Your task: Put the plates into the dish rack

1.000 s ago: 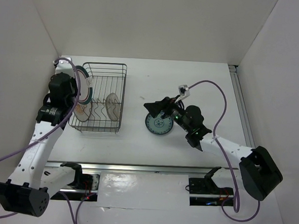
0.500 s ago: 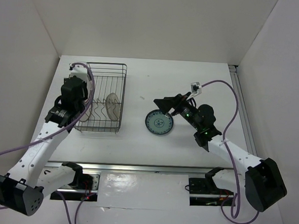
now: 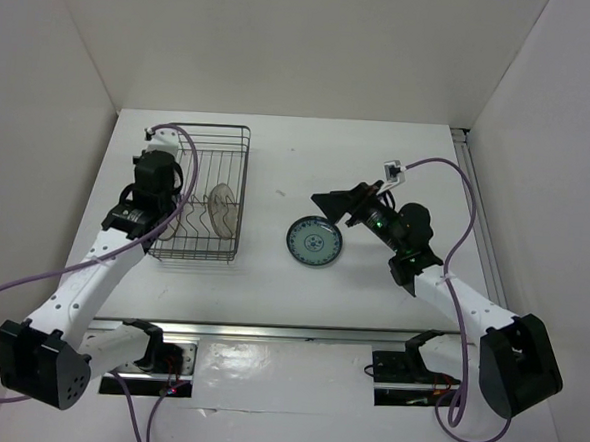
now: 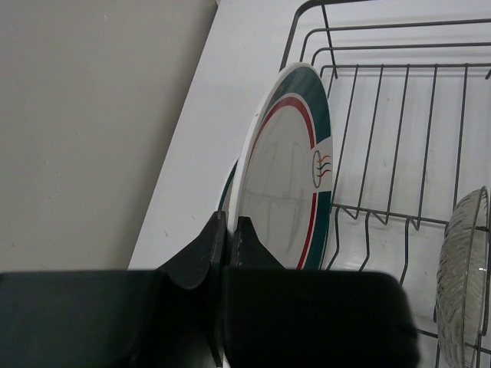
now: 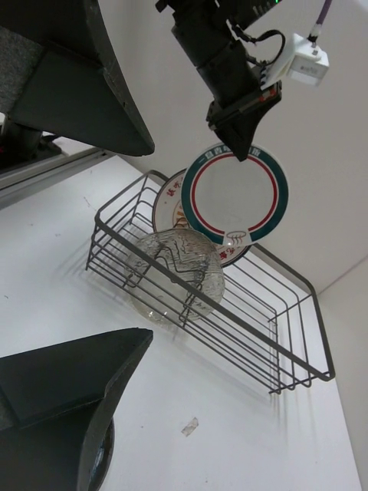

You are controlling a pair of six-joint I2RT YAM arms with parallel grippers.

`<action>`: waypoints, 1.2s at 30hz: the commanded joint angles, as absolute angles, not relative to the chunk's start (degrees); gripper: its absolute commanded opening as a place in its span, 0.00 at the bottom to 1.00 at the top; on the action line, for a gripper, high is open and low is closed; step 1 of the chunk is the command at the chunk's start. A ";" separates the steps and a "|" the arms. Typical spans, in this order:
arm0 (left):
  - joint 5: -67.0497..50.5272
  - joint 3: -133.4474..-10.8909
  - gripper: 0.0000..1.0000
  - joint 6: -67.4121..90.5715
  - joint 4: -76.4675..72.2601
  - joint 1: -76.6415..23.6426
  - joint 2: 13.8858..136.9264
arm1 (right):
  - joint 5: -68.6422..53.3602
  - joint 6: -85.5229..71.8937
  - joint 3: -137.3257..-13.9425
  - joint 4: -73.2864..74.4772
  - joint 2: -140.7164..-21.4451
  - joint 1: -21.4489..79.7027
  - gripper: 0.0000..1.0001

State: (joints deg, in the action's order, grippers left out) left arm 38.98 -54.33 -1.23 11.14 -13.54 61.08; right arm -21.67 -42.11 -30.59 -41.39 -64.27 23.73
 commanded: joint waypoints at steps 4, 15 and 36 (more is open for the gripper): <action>41.13 -54.06 0.00 -0.62 7.03 -13.62 61.08 | -23.91 -42.80 -30.41 -45.87 -64.86 22.51 1.00; 38.50 -51.77 0.20 -1.23 7.64 -13.62 60.47 | -24.52 -43.33 -30.94 -45.35 -64.34 21.97 1.00; 19.45 -54.49 1.00 9.74 11.25 -13.62 51.86 | 0.97 -41.73 -36.12 -3.44 -70.48 20.92 1.00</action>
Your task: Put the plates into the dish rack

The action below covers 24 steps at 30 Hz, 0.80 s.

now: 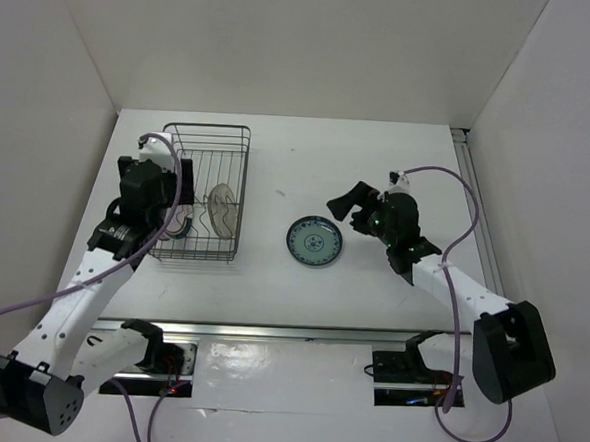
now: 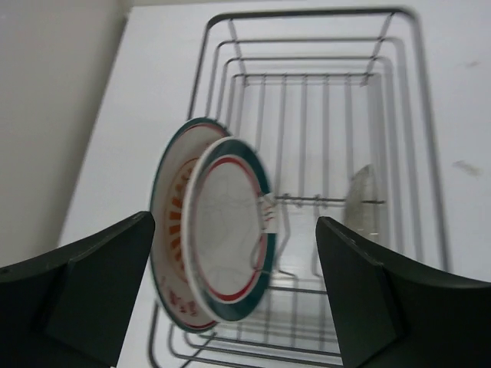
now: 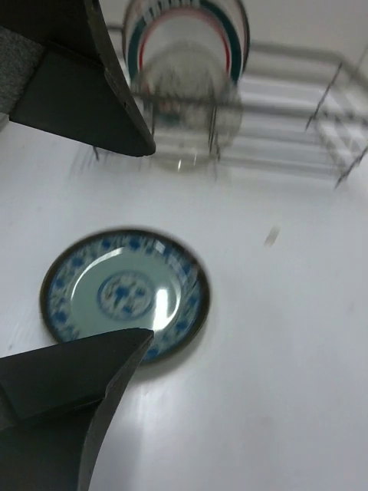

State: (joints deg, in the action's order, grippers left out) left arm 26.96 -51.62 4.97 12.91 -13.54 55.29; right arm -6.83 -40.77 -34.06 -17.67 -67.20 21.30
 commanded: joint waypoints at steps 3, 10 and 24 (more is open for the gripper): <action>4.81 -54.49 1.00 13.18 9.34 -13.62 50.01 | 1.67 -43.67 -34.37 -2.46 -74.08 21.97 0.97; -7.55 -57.22 1.00 14.85 11.16 -13.62 54.22 | 2.90 -46.66 -33.31 -5.97 -81.47 24.34 0.87; -8.09 -57.30 1.00 13.62 11.78 -13.62 54.14 | 3.69 -48.95 -32.26 -12.30 -91.58 28.12 0.31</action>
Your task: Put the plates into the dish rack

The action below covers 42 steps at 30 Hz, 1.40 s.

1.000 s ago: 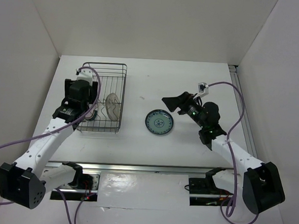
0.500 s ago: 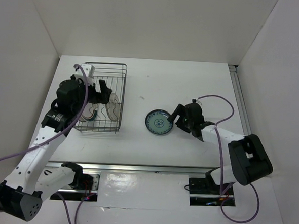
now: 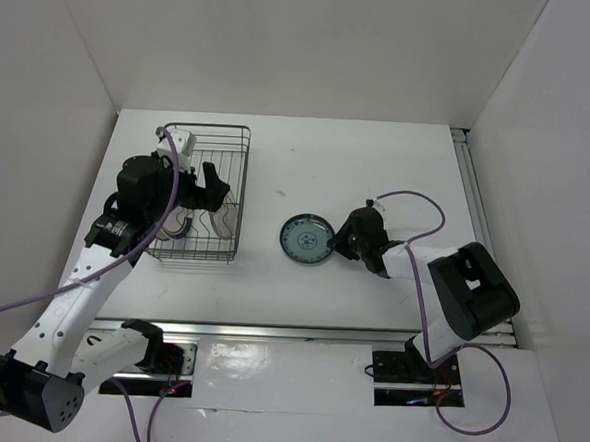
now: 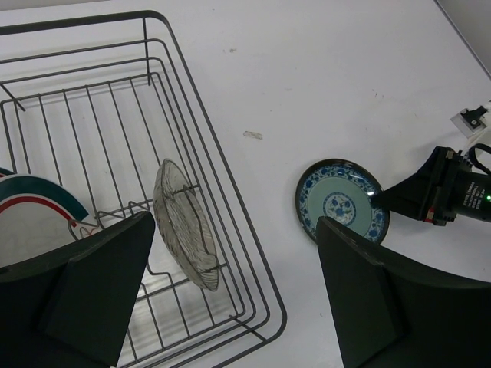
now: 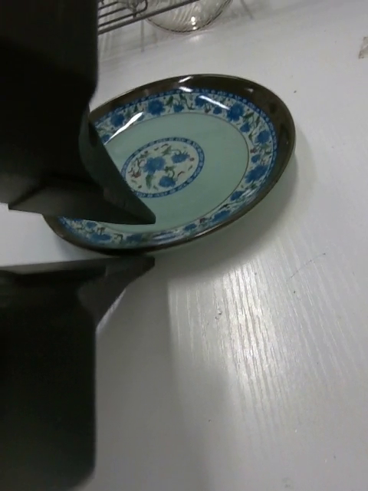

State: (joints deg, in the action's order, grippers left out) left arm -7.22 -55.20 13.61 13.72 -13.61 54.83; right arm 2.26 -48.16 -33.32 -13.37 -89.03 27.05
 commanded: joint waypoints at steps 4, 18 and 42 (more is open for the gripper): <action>-8.70 -57.83 1.00 13.62 11.78 -13.62 54.67 | 4.22 -50.19 -33.04 -10.82 -94.73 28.13 0.01; -27.69 -59.94 1.00 19.68 8.70 -13.62 65.47 | 2.46 -49.13 -31.11 -35.39 -77.79 28.13 0.00; -30.77 -61.16 0.00 20.21 7.37 -13.62 67.42 | -22.59 -44.47 -32.78 -58.71 -78.66 32.96 0.21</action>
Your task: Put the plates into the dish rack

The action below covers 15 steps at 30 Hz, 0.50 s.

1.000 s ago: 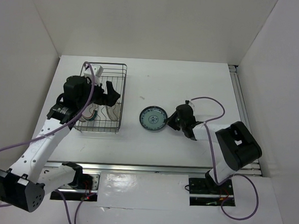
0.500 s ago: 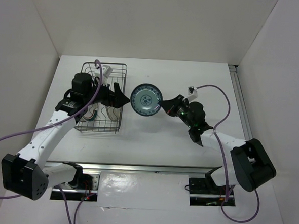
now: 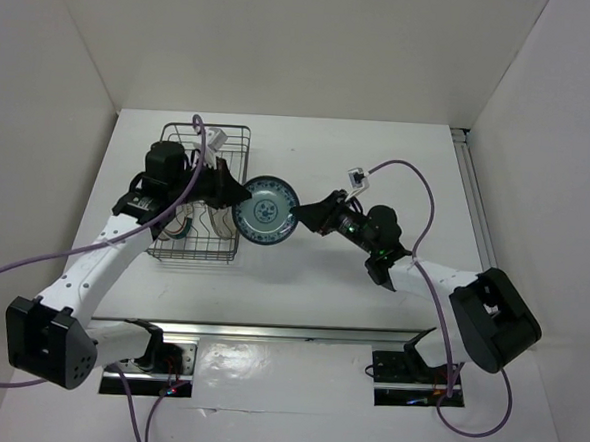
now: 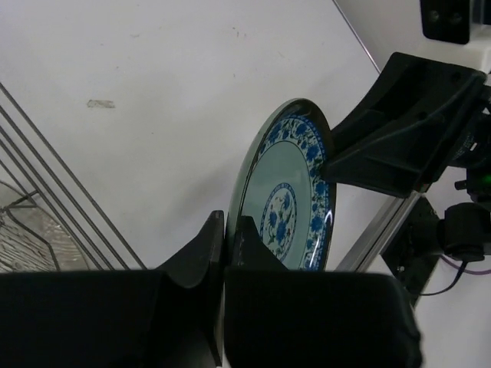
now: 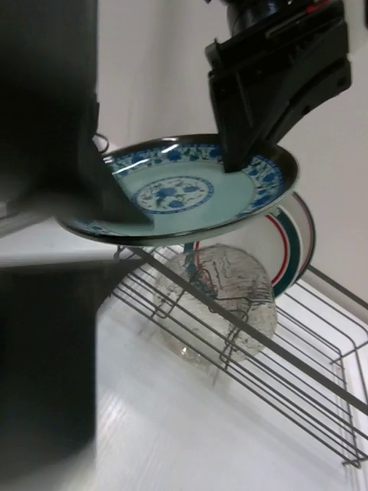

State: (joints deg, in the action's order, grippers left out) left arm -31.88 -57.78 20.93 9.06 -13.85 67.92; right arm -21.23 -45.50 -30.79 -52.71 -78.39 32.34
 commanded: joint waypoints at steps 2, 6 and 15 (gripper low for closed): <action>-29.28 -61.17 0.00 19.61 8.08 -13.62 66.63 | -22.07 -44.47 -32.78 -58.71 -79.18 32.96 0.85; -15.99 -61.70 0.00 16.44 11.76 -13.62 60.84 | -20.13 -42.46 -32.78 -55.29 -78.40 32.96 1.00; 23.64 -53.79 0.00 4.05 3.16 -13.62 46.05 | -18.72 -35.96 -32.78 -46.32 -74.88 33.57 1.00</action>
